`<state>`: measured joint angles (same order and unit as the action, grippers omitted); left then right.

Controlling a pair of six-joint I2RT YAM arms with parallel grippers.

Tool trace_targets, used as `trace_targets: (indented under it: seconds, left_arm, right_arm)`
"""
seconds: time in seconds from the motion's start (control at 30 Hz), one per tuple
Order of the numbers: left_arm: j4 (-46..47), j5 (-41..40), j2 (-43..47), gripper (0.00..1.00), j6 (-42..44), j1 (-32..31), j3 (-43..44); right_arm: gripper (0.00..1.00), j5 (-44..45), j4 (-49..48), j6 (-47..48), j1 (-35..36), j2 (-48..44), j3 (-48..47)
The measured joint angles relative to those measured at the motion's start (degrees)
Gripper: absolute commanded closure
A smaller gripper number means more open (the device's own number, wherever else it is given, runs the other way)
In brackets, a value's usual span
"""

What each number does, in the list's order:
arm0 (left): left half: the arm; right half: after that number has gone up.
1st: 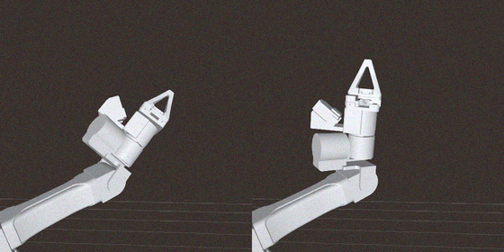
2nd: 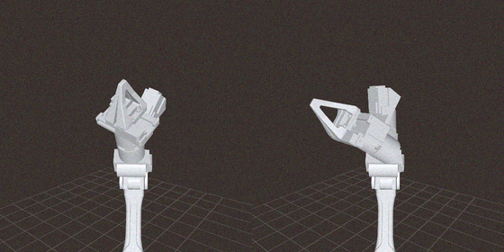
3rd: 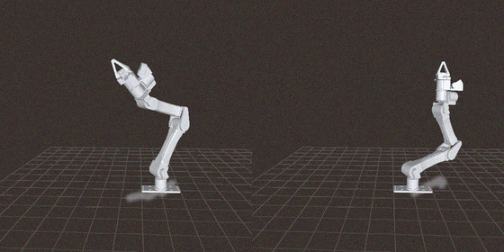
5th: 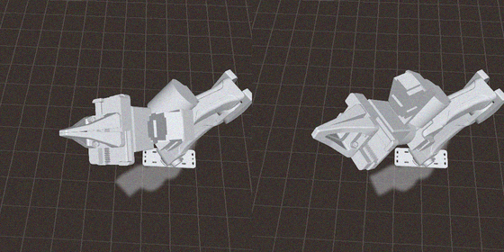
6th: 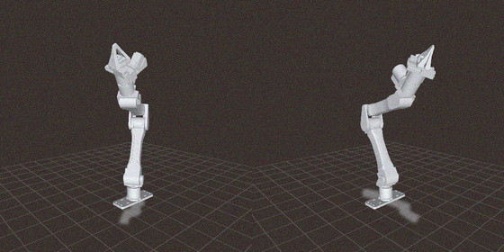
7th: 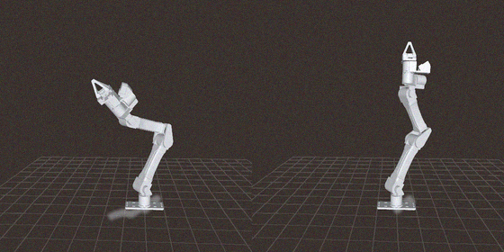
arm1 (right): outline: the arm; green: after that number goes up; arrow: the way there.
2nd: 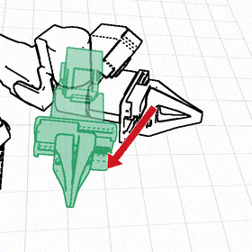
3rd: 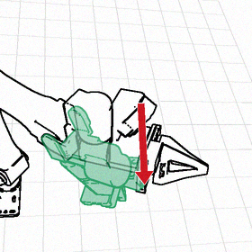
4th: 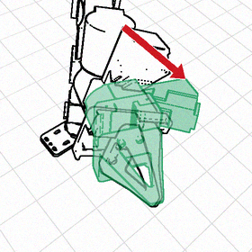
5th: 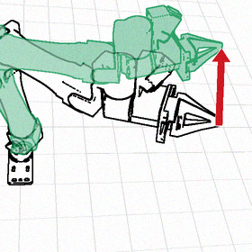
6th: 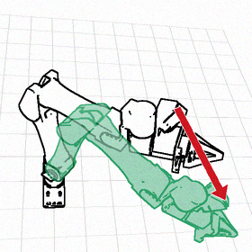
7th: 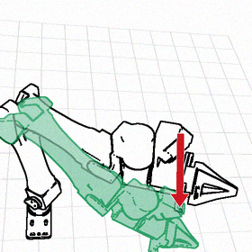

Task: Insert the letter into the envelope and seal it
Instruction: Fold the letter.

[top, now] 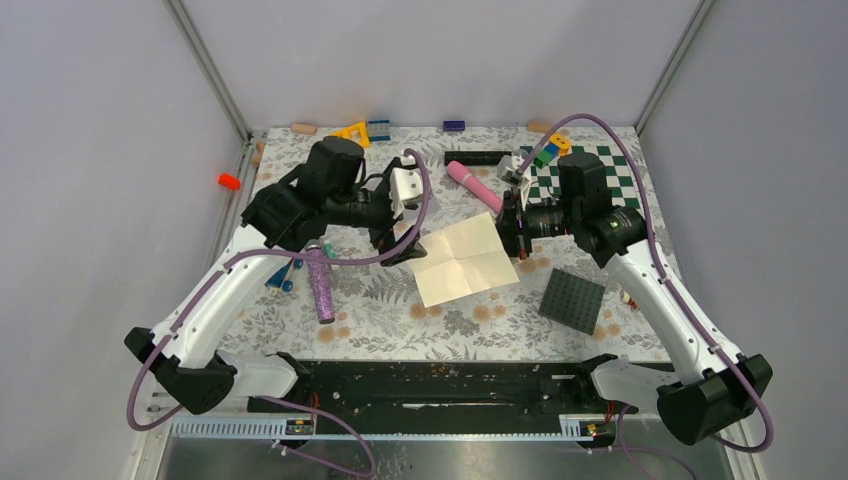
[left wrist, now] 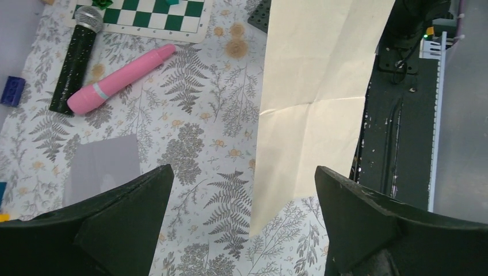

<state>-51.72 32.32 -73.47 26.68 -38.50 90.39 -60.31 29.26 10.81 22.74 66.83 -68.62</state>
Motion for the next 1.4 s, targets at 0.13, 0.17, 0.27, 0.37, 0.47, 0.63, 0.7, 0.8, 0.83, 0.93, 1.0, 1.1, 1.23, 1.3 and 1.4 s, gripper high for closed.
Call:
trace_targets:
  seconds: [0.13,0.17,0.27,0.37,0.47,0.63,0.7,0.8,0.83,0.93,1.0,1.1,1.23,1.3,1.4]
  left_arm:
    - [0.1,2.1,-0.5,0.04,-0.2,-0.1,0.0]
    - [0.1,2.6,-0.6,0.05,-0.2,-0.2,0.0]
    - [0.1,4.0,-0.9,0.09,-0.2,-0.7,0.0]
    - [0.1,5.2,-1.5,0.18,-0.2,-1.7,-0.2]
    - [0.0,6.1,-2.0,0.22,-0.2,-2.4,-0.7]
    - [-0.2,7.5,-3.3,0.42,-0.3,-2.8,-0.9]
    - [-0.3,7.8,-4.0,0.53,-0.6,-2.8,-0.7]
    - [-0.5,8.3,-5.2,0.66,-1.0,-2.8,0.0]
    - [-0.7,8.4,-5.7,0.70,-1.0,-2.8,0.4]
    - [-0.9,8.6,-6.6,0.86,-1.1,-3.1,1.0]
    - [-1.2,8.7,-7.1,0.92,-1.2,-3.3,1.1]
    - [-1.4,8.7,-7.8,1.00,-1.2,-3.5,1.2]
    - [-1.5,8.7,-8.1,1.00,-1.2,-3.7,1.5]
    - [-1.6,8.7,-8.1,1.00,-1.2,-3.7,1.6]
    - [-1.9,8.7,-8.1,1.00,-1.2,-3.7,1.8]
  right_arm:
    - [1.00,-3.3,0.0,-1.0,0.0,0.4,0.0]
    - [1.00,-4.0,0.0,-1.3,0.0,0.7,0.0]
    - [1.00,-5.4,-0.3,-2.3,0.0,1.4,0.0]
    - [1.00,-6.3,-1.8,-3.5,0.0,1.5,0.5]
    - [1.00,-6.8,-3.1,-4.4,0.0,1.5,1.0]
    - [1.00,-7.0,-4.4,-5.4,0.0,1.2,2.1]
    - [1.00,-7.3,-5.4,-6.0,0.0,1.0,2.9]
    - [1.00,-7.9,-6.0,-6.6,0.0,1.0,3.7]
    - [1.00,-8.0,-6.1,-6.7,0.0,1.0,3.8]
    - [1.00,-8.2,-6.5,-6.7,0.0,0.9,3.9]
    - [1.00,-8.2,-6.5,-6.7,0.0,0.5,4.0]
    - [1.00,-8.1,-6.6,-6.6,0.0,0.0,4.2]
    - [0.87,-7.8,-6.7,-6.0,0.0,-0.4,4.4]
    - [0.66,-7.7,-6.8,-5.6,0.0,-0.5,4.5]
    - [0.33,-6.7,-6.1,-3.9,0.0,-0.8,4.5]
